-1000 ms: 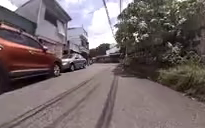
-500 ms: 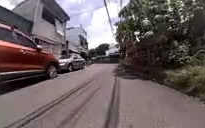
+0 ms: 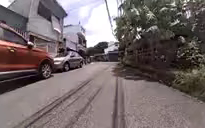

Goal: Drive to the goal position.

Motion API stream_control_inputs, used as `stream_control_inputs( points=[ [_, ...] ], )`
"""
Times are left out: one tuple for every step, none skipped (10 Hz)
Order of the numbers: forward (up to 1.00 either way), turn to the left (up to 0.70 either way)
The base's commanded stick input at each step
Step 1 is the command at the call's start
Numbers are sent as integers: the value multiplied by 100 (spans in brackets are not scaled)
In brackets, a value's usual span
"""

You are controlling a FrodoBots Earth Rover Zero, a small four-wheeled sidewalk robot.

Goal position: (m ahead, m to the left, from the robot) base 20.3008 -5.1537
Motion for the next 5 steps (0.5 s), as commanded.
stream_control_inputs(
  points=[
    [70,0],
    [70,0],
    [70,0],
    [70,0],
    [70,0]
  ],
)
